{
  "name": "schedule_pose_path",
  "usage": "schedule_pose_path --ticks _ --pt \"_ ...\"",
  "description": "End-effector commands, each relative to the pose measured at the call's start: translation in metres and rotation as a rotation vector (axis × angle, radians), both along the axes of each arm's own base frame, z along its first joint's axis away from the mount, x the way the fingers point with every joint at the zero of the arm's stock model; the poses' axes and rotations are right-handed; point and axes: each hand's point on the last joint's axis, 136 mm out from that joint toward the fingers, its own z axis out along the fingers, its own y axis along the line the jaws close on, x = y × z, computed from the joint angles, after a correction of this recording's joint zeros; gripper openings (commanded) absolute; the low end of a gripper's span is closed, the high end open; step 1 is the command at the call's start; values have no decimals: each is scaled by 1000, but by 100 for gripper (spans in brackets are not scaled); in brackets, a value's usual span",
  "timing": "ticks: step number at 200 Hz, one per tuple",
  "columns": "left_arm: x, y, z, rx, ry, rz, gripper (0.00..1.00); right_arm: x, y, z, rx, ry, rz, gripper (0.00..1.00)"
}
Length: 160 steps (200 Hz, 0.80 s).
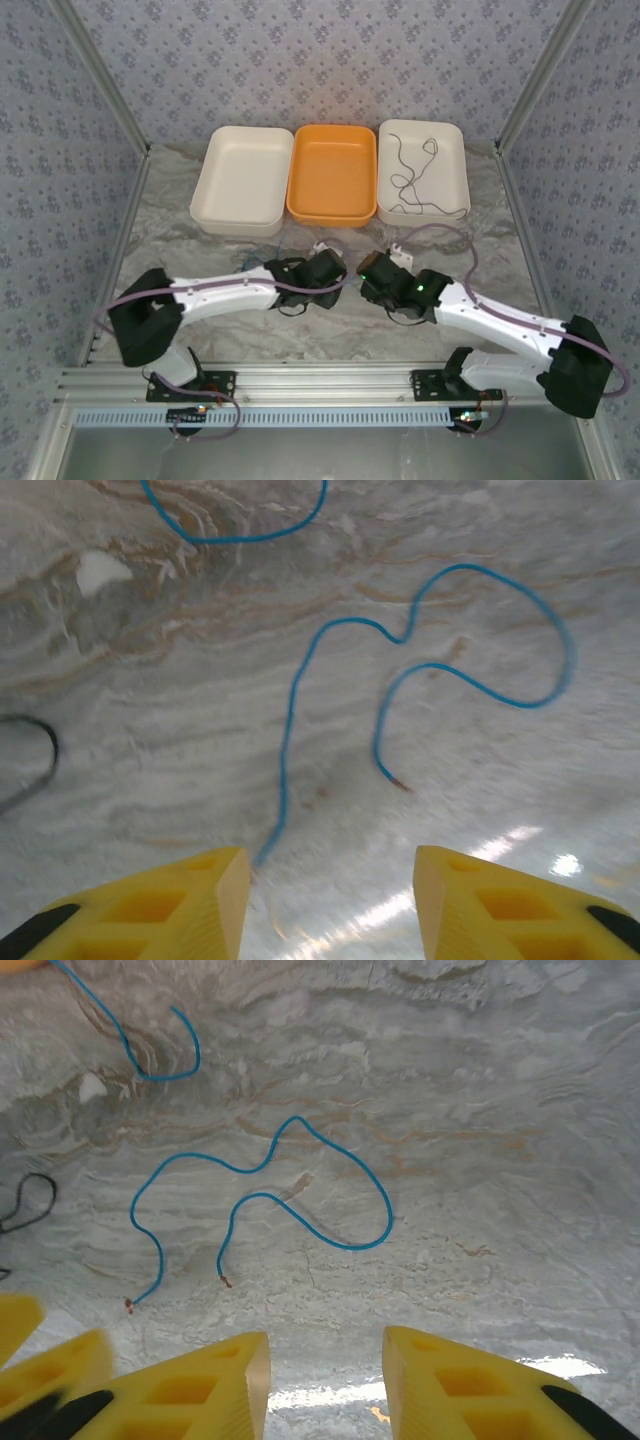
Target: Untangle the cables
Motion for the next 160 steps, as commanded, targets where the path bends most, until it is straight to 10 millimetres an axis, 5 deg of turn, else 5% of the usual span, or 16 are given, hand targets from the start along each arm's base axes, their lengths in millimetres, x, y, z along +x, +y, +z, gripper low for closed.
schedule_pose_path --ticks 1,58,136,160 --pt "20 10 -9 180 -103 -43 51 -3 -15 6 14 -24 -72 38" --pt "41 -1 -34 192 -87 -38 48 -13 -8 -10 137 15 -117 39" --pt "38 -7 -47 76 -37 -46 1 -10 7 -38 330 104 -373 41" --pt "32 -6 -42 12 -14 -26 0 -6 14 -40 399 161 -514 45"
